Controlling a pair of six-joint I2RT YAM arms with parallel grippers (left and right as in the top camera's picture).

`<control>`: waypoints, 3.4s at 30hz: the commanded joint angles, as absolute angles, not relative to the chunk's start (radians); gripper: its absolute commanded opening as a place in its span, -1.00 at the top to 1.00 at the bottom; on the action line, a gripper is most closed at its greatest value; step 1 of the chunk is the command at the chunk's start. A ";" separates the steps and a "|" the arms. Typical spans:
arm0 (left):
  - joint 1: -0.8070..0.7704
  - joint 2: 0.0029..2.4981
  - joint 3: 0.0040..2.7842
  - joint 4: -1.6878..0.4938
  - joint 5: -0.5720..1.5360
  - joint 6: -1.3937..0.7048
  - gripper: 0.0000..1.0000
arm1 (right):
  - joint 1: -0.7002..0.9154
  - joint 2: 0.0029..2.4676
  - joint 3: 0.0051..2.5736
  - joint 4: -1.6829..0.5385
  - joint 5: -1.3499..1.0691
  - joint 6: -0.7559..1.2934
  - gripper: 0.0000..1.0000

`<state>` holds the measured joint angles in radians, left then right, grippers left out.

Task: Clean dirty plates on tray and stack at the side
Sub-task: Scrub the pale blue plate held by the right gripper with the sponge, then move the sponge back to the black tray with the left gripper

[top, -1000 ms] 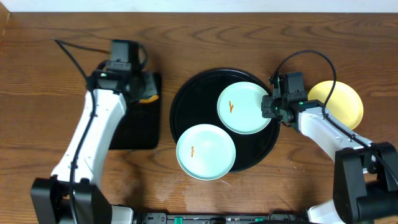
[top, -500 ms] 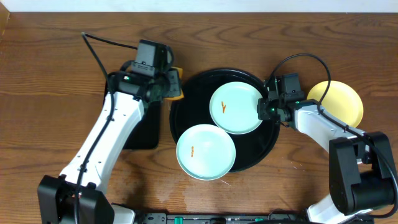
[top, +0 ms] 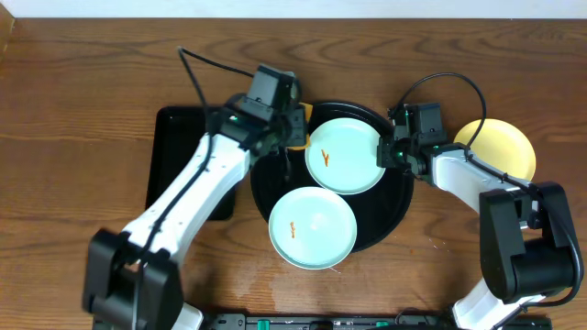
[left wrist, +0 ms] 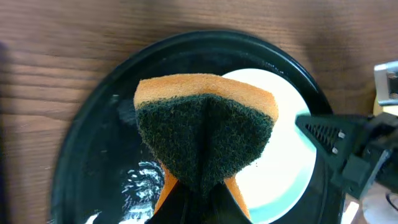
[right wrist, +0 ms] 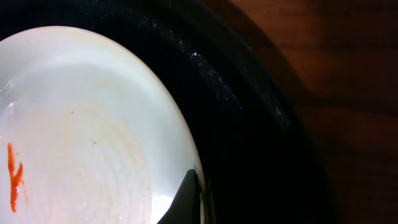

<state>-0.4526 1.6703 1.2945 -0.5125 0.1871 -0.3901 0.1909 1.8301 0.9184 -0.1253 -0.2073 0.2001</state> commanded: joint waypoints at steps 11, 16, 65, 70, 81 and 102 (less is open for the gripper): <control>-0.641 1.959 1.291 -0.221 0.251 -0.651 0.85 | 0.191 1.880 0.895 -0.197 -0.192 0.231 0.98; -0.637 2.065 1.291 -0.182 0.245 -0.719 0.85 | 0.191 1.880 0.895 -0.203 -0.192 0.231 0.98; -0.226 1.650 1.363 -0.908 -0.135 -0.426 0.85 | 0.191 1.841 0.896 -0.214 -0.273 -0.027 0.98; -0.088 1.654 1.240 -0.872 -0.096 -0.400 0.85 | 0.191 1.841 0.896 -0.225 -0.274 -0.014 0.98; 0.017 1.651 1.085 -0.750 -0.085 -0.354 -0.07 | 0.244 1.716 0.964 -0.328 -0.142 0.007 0.98; -0.130 1.620 1.117 -0.613 0.486 -0.307 -0.19 | 0.336 1.588 1.012 -0.321 0.090 0.034 0.98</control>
